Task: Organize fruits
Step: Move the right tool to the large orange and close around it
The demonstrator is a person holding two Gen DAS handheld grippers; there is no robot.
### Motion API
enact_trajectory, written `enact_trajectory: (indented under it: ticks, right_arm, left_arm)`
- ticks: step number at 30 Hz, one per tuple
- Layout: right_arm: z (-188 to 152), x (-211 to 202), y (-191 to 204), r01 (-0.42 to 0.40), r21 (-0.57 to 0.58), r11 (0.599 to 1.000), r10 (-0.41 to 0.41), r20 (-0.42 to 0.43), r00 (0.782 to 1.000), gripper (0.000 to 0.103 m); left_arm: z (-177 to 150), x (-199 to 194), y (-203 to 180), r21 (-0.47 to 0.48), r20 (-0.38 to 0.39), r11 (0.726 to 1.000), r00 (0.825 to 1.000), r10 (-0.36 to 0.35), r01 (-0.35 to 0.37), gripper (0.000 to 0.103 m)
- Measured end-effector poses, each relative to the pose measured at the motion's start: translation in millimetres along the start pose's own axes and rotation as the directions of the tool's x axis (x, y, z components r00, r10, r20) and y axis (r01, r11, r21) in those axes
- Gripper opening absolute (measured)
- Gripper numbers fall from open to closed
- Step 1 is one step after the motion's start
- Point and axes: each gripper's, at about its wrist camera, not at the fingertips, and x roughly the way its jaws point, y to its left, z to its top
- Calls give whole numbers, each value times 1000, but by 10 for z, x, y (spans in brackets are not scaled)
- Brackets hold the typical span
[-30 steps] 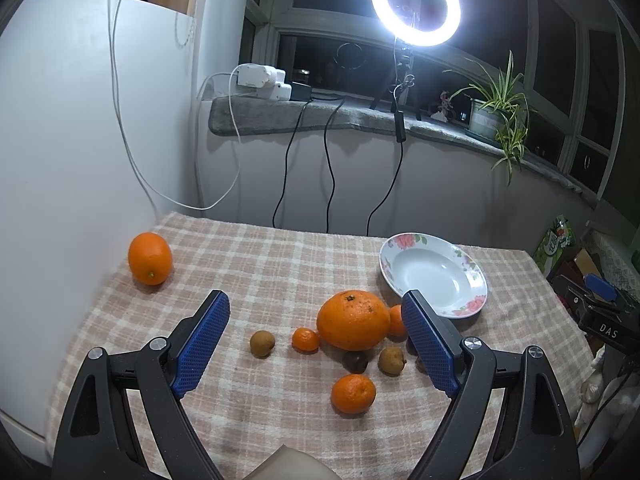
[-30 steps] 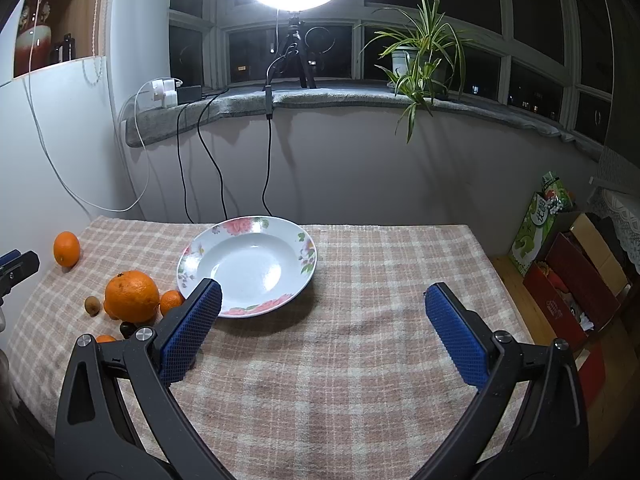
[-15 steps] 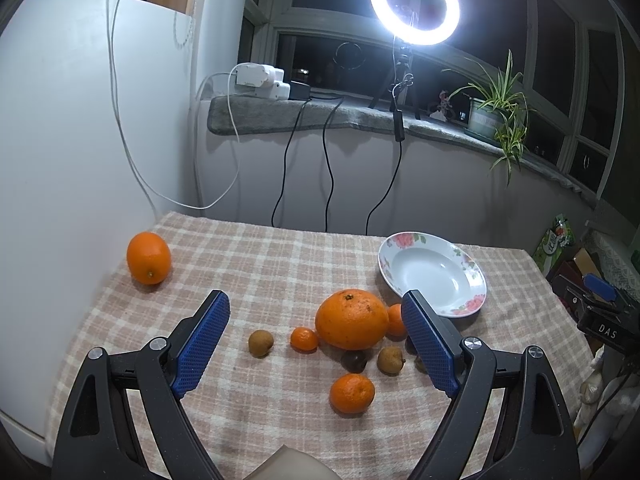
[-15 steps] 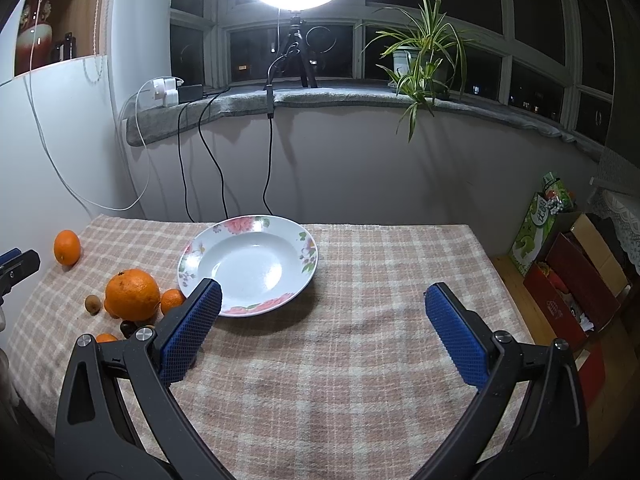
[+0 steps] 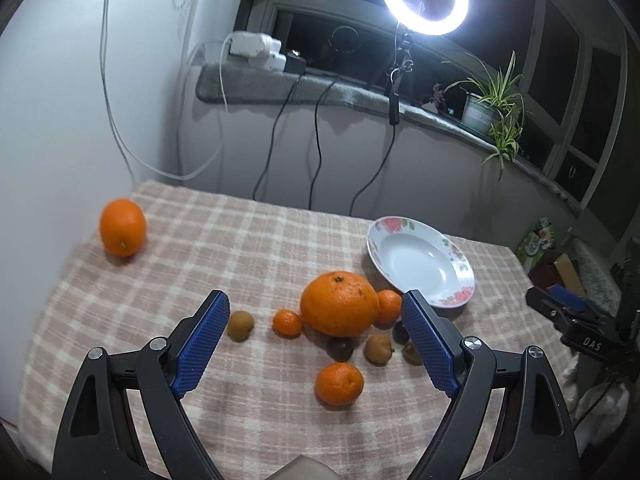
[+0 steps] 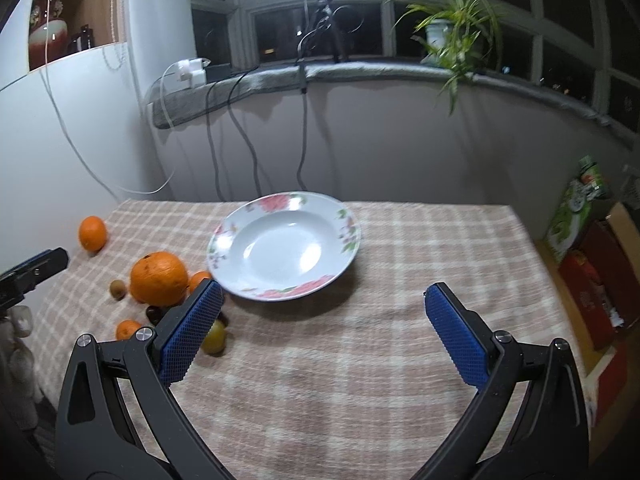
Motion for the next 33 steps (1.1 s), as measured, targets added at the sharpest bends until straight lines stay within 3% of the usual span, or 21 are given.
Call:
enact_trajectory:
  ticks: [7,15,21,24,28,33]
  right_arm:
    - [-22,205,88,-131,21,991,132,-68,989,103]
    - [27,408,272,-275,48,960,279,-130,951,103]
    - [65,604,484,-380,61,923,385,-187,904,103]
    - [95,696,580,-438,91,894,447,-215,868,102]
    - [130,821,688,-493,140,859,512,-246,823,99]
    - [156,974,799,-530,174,830,557,-280,782,91]
  left_arm:
    - [-54,125,75,-34,-49,998,998,-47,46,87]
    - [-85,277,101,-46,-94,994,990,-101,97,86]
    - [-101,395,114,-52,-123,991,984,-128,122,83]
    - [-107,441,105,-47,-136,989,980,-143,137,79]
    - [-104,512,103,-45,-154,988,976,-155,150,78]
    - [-100,601,80,-38,-176,985,970,-171,167,77]
